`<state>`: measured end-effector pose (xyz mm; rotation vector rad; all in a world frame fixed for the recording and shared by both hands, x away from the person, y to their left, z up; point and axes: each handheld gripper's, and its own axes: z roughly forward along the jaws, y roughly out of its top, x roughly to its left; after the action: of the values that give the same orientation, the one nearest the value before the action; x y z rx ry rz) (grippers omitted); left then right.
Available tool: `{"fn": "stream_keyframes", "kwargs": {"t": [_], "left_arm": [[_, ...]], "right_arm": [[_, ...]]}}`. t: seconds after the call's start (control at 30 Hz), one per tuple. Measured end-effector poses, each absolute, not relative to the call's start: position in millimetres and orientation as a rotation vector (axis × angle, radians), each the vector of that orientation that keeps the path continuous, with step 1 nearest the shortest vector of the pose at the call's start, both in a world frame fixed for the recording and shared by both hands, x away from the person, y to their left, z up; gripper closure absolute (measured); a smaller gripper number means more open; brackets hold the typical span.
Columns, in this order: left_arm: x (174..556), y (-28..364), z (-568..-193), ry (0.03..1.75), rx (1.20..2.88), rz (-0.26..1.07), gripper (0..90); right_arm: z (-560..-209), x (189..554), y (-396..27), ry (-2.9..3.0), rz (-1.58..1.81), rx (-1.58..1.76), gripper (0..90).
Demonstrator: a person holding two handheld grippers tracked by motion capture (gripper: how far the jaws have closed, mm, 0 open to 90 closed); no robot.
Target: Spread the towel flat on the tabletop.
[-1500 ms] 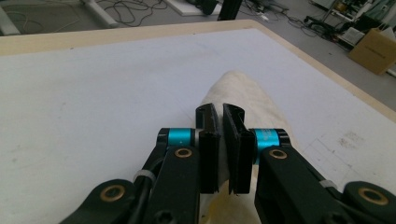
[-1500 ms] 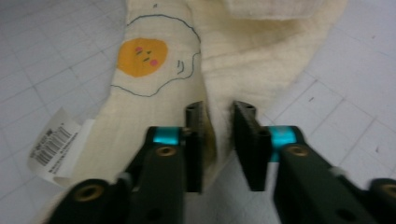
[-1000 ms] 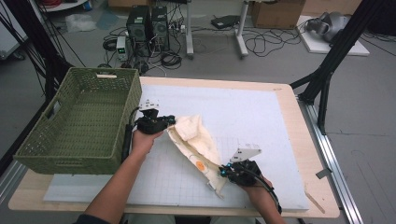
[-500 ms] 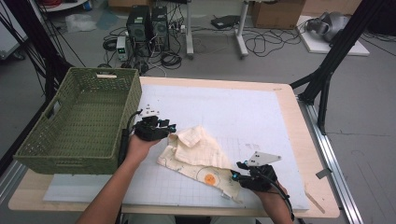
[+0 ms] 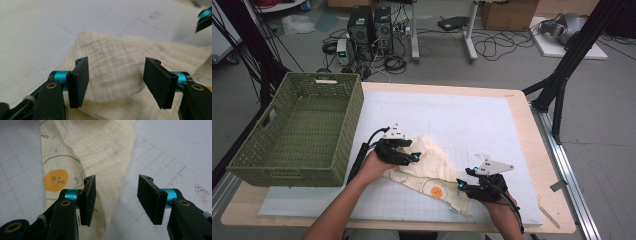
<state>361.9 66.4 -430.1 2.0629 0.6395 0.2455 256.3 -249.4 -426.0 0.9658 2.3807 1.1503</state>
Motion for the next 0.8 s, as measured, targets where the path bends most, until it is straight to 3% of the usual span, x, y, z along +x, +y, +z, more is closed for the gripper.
{"fn": "stream_keyframes", "kwargs": {"t": [0.03, 0.13, 0.17, 0.43, 0.67, 0.7, 0.73, 0.8], "left_arm": [[362, 64, -432, 0.631, 2.091, 0.27, 46.3], [363, 61, -435, 0.63, 2.144, 0.342, 80.7], [365, 62, -435, 0.639, 2.134, 0.352, 86.2], [377, 88, -422, 0.816, 1.848, 0.29, 85.6], [391, 111, -426, 1.058, 1.8, 0.507, 86.4], [393, 113, -428, 1.089, 1.796, 0.535, 78.0], [395, 114, -429, 1.117, 1.788, 0.544, 78.0], [396, 116, -430, 1.153, 1.765, 0.516, 59.8]], "right_arm": [[-426, 256, -250, 2.379, 1.152, 0.969, 49.0], [-425, 256, -250, 2.376, 1.157, 0.968, 49.0], [-425, 256, -250, 2.376, 1.158, 0.969, 49.0], [-426, 261, -243, 2.396, 1.166, 0.959, 48.8], [-426, 269, -223, 2.423, 1.175, 0.906, 48.4], [-427, 272, -220, 2.431, 1.172, 0.893, 48.3], [-427, 272, -220, 2.431, 1.172, 0.893, 48.3], [-427, 274, -217, 2.434, 1.172, 0.891, 48.3]]}}
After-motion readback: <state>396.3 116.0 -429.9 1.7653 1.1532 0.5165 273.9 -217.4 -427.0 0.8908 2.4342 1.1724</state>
